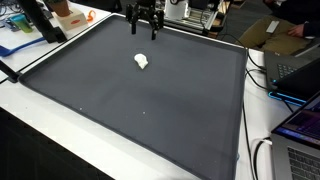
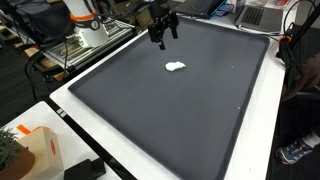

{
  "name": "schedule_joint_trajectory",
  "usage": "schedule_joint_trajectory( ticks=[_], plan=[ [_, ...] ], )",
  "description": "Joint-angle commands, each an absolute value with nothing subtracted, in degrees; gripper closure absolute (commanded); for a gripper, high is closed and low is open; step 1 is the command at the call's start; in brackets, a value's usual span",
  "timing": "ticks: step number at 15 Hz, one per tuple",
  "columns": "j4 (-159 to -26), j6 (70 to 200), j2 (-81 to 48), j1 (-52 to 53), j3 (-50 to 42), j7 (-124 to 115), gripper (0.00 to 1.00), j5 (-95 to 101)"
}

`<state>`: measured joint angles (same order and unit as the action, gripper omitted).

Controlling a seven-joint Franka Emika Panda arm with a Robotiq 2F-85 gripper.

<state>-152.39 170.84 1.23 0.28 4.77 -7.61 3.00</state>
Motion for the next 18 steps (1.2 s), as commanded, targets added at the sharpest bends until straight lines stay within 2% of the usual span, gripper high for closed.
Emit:
schedule_joint_trajectory(
  ticks=[1, 9, 10, 18],
  plan=[
    [-146.2, 160.2, -0.3, 1.7, 4.2, -6.4, 0.00, 0.0],
    [-131.3, 139.7, -5.3, 1.6, 3.1, -8.1, 0.00, 0.8],
    [-134.6, 143.1, -2.7, 1.7, 3.0, -7.9, 0.00, 1.5],
    [-129.8, 140.3, -6.9, 2.0, 3.2, -7.9, 0.00, 1.0]
  ],
)
